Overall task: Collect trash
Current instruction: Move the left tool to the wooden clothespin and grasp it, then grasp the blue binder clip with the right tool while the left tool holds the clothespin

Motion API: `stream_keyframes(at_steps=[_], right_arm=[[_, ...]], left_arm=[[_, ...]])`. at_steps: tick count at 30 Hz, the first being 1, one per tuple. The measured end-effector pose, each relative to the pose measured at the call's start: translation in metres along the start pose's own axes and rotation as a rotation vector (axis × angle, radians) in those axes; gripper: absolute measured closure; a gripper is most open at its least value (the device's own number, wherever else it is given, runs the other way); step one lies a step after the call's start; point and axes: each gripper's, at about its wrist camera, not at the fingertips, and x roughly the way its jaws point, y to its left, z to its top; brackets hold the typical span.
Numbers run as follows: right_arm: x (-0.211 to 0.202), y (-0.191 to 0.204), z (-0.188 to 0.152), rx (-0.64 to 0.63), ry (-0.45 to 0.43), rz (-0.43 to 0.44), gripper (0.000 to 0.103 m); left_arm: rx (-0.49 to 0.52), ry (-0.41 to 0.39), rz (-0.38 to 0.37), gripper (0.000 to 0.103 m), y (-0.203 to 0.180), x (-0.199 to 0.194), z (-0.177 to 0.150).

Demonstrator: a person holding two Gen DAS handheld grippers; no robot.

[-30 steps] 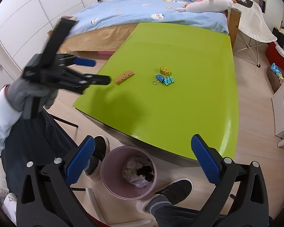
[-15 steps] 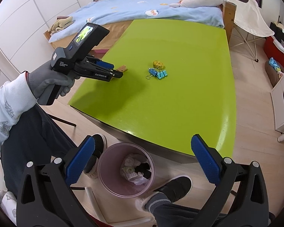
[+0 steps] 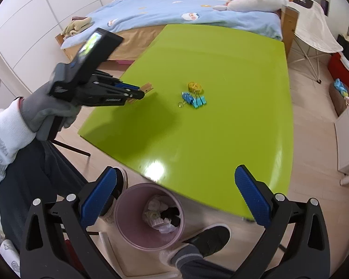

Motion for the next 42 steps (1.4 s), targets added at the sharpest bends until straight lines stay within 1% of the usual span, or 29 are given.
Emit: stream_keyframes(at_steps=[7, 11, 13, 16, 18, 19, 20, 21, 23, 25, 28, 30, 34, 36, 38, 39, 42], right_arm=[[0.039, -0.015, 0.042, -0.091, 0.043, 0.008, 0.003], [0.066, -0.021, 0.063, -0.144, 0.089, -0.001, 0.003], [0.077, -0.024, 0.068, -0.164, 0.103, -0.016, 0.003], [0.095, -0.027, 0.08, -0.207, 0.116, -0.018, 0.004], [0.105, -0.028, 0.085, -0.228, 0.136, -0.013, 0.011], [0.112, -0.028, 0.087, -0.243, 0.148, -0.013, 0.012], [0.117, -0.027, 0.088, -0.254, 0.161, -0.011, 0.015], [0.122, -0.027, 0.09, -0.259, 0.171, -0.006, 0.022], [0.129, -0.028, 0.093, -0.27, 0.186, -0.008, 0.029], [0.134, -0.027, 0.095, -0.289, 0.197, -0.01, 0.033], [0.139, -0.027, 0.094, -0.311, 0.211, -0.012, 0.041], [0.141, -0.027, 0.094, -0.317, 0.21, -0.016, 0.047], [0.144, -0.027, 0.094, -0.326, 0.195, 0.0, 0.053], [0.147, -0.027, 0.093, -0.327, 0.2, 0.0, 0.064], [0.146, -0.027, 0.092, -0.332, 0.195, 0.003, 0.071], [0.145, -0.028, 0.091, -0.333, 0.193, -0.001, 0.078], [0.143, -0.028, 0.091, -0.331, 0.188, -0.008, 0.079]], left_arm=[[-0.007, -0.036, -0.022, 0.09, 0.0, -0.021, -0.005], [-0.015, -0.046, -0.031, 0.09, 0.001, -0.027, -0.009], [-0.023, -0.048, -0.033, 0.09, 0.007, -0.027, -0.008], [-0.035, -0.048, -0.034, 0.09, 0.012, -0.026, -0.011], [-0.038, -0.046, -0.035, 0.09, 0.015, -0.026, -0.011], [-0.04, -0.047, -0.037, 0.09, 0.016, -0.026, -0.012], [-0.043, -0.047, -0.038, 0.09, 0.017, -0.026, -0.012], [-0.046, -0.047, -0.038, 0.09, 0.017, -0.025, -0.013], [-0.054, -0.045, -0.04, 0.09, 0.019, -0.023, -0.014], [-0.057, -0.043, -0.041, 0.09, 0.021, -0.022, -0.014], [-0.064, -0.042, -0.042, 0.09, 0.024, -0.02, -0.015], [-0.068, -0.041, -0.041, 0.09, 0.026, -0.019, -0.015], [-0.071, -0.035, -0.043, 0.09, 0.028, -0.016, -0.017], [-0.071, -0.033, -0.043, 0.09, 0.029, -0.015, -0.017], [-0.071, -0.033, -0.043, 0.09, 0.029, -0.015, -0.017], [-0.071, -0.033, -0.042, 0.09, 0.029, -0.015, -0.017], [-0.071, -0.033, -0.043, 0.09, 0.029, -0.015, -0.017]])
